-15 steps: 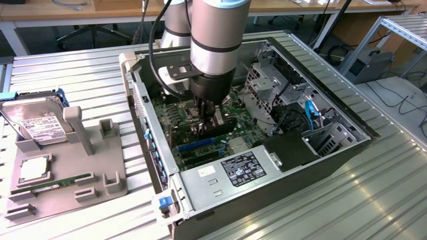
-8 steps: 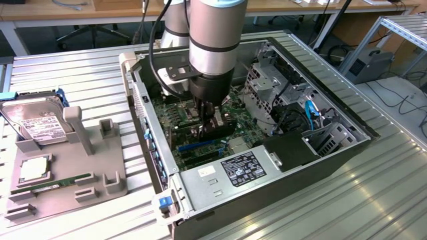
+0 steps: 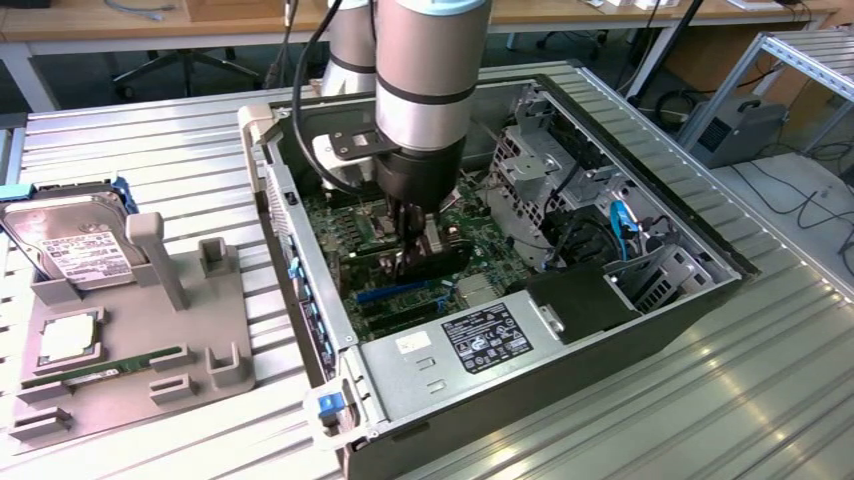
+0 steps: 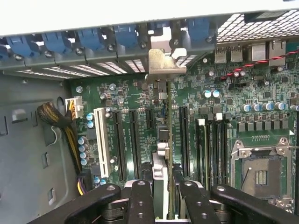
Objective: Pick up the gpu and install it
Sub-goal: 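Insert the gpu into the slot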
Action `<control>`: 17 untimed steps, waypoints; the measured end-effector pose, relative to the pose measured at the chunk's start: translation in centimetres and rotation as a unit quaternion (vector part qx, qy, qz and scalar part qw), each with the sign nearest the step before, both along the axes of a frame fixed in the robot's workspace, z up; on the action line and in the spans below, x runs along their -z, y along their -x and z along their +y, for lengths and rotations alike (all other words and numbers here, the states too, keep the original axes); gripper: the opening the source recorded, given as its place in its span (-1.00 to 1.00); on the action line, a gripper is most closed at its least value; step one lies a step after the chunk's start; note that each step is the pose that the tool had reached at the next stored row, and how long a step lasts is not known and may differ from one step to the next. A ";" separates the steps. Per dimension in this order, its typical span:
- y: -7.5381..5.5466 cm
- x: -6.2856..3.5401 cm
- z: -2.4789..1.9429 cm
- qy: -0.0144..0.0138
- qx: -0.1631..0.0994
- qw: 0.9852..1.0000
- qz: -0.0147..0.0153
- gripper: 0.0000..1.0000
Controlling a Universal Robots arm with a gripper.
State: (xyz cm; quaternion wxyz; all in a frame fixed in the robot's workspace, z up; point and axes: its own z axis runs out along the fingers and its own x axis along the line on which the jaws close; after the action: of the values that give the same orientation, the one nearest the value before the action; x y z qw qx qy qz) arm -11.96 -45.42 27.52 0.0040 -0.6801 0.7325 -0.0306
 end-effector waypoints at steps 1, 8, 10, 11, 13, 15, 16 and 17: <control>0.1 0.01 0.02 0.000 0.000 1.000 0.000 -0.47; 1.1 0.19 0.30 0.000 0.000 1.000 0.000 -0.47; 1.1 0.31 0.30 0.000 0.000 1.000 0.000 -0.47; 1.1 0.37 0.30 0.000 0.000 1.000 0.000 -0.47; 1.1 0.51 0.30 0.000 0.000 1.000 0.000 -0.47; 1.1 0.56 0.29 0.000 0.000 1.000 0.000 -0.47; 1.1 0.57 0.29 0.000 0.000 1.000 0.000 -0.47; 1.1 0.57 0.28 0.000 0.000 1.000 0.000 -0.47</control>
State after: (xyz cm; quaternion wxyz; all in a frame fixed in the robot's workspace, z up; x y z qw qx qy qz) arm -13.10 -45.13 26.95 0.0038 -0.6801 0.7325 -0.0307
